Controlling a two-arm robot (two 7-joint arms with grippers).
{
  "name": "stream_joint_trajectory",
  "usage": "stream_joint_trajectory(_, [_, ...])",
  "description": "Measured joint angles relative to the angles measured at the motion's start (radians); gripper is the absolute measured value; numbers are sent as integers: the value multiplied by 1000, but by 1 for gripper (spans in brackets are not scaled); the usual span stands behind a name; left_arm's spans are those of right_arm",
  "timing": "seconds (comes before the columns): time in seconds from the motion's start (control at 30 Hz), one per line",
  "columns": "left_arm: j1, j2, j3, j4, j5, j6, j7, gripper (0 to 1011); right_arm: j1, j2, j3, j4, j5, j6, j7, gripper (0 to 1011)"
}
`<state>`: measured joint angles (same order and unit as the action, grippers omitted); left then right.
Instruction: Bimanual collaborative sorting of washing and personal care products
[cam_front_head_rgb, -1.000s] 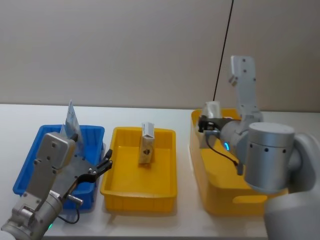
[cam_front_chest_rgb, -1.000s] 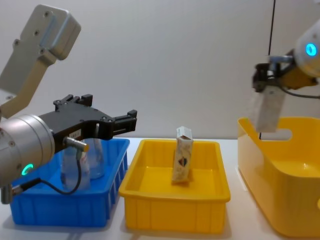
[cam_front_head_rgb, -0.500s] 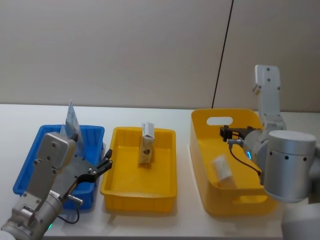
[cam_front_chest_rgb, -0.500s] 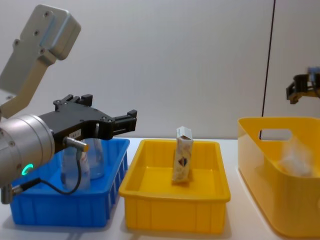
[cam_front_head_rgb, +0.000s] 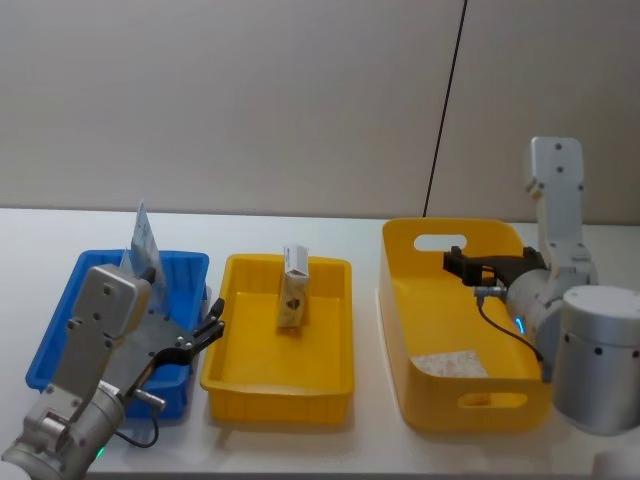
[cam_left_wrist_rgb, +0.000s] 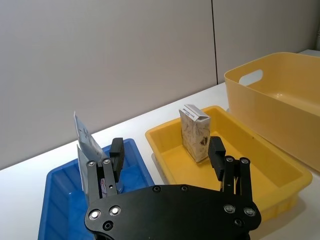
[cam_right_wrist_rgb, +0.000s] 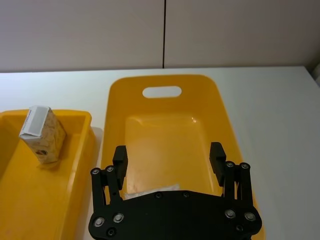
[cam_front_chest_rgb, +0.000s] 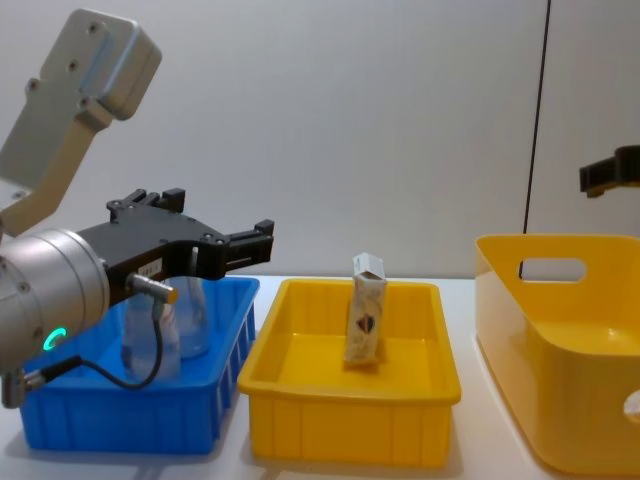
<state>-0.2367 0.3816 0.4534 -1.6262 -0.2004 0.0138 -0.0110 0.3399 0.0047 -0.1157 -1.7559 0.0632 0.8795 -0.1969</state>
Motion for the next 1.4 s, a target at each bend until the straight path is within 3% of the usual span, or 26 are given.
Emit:
stream_joint_trajectory(0.4, [11,-16,-26,2,-1,8,29,1002,-80,80,-28,-44,-16,-197,81,1004])
stream_joint_trajectory(0.6, [6,-36,-50,30,-10,20,50,1001,-142,134,-43,-64,-27,-350,135,1004])
stream_joint_trajectory(0.63, [5,-38,-51,34,-12,21,52,1001,-142,134,-43,-64,-27,-350,135,1004])
stream_joint_trajectory(0.67, [1,-44,-58,45,-15,24,56,1001,-166,152,-46,-68,-29,-407,153,1004])
stream_joint_trajectory(0.7, [-1,-47,-60,49,-16,25,58,1001,-166,152,-46,-68,-29,-407,153,1004])
stream_joint_trajectory(0.83, [-12,-62,-72,77,-22,33,67,1002,-207,177,-49,-76,-34,-499,180,1004])
stream_joint_trajectory(1.07, [-36,-90,-89,125,-28,51,86,1001,-258,199,-48,-85,-37,-592,205,1004])
stream_joint_trajectory(1.4, [-70,-127,-109,191,-27,72,117,1001,-300,208,-42,-95,-38,-662,224,1004])
